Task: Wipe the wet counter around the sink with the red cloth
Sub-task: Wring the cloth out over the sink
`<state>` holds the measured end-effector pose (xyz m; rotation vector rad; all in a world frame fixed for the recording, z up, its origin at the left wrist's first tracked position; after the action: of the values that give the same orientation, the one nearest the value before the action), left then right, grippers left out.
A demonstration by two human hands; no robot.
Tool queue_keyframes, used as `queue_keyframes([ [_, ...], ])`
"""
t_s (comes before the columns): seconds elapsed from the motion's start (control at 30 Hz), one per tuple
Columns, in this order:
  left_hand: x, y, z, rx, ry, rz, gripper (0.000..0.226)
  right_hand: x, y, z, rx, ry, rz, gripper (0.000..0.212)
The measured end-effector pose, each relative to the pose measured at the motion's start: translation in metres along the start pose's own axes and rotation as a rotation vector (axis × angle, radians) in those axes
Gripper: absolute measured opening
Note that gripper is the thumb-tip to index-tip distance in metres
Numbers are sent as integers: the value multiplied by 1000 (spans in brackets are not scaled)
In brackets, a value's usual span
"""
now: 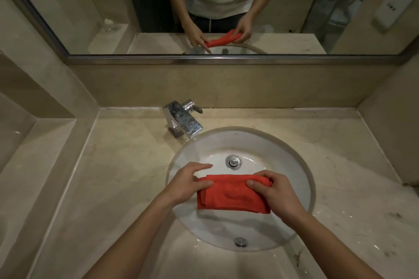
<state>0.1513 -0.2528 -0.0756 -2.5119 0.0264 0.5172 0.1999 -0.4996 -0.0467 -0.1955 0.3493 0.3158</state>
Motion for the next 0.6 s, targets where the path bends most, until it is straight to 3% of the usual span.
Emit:
queue_keyframes([
  [0.1, 5, 7, -6, 172, 21, 71, 17, 3, -4, -6, -20, 18, -14, 7],
  [0.27, 9, 11, -5, -136, -114, -88, 19, 6, -11, -13, 87, 116, -34, 9],
  [0.4, 12, 18, -17, -239, -18, -173, 7, 8, -12, -6, 145, 137, 40, 16],
  [0.5, 14, 16, -27, -78, 103, -271, 25, 12, -14, 0, 29, 91, 123, 24],
  [0.6, 6, 16, -44, 73, 266, -215, 21, 14, -16, 6, 40, 128, 212, 24],
])
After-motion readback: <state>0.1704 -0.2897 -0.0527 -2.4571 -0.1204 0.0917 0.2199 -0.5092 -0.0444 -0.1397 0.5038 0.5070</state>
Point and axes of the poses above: each hand's wrist, its own x-axis towards the middle knuckle, its own y-axis out of the palm, z = x × y, the point moved 3 cm from there along x, towards the middle knuckle, and after that the axes turned 10 degrees about x, right-handed, at the moved point
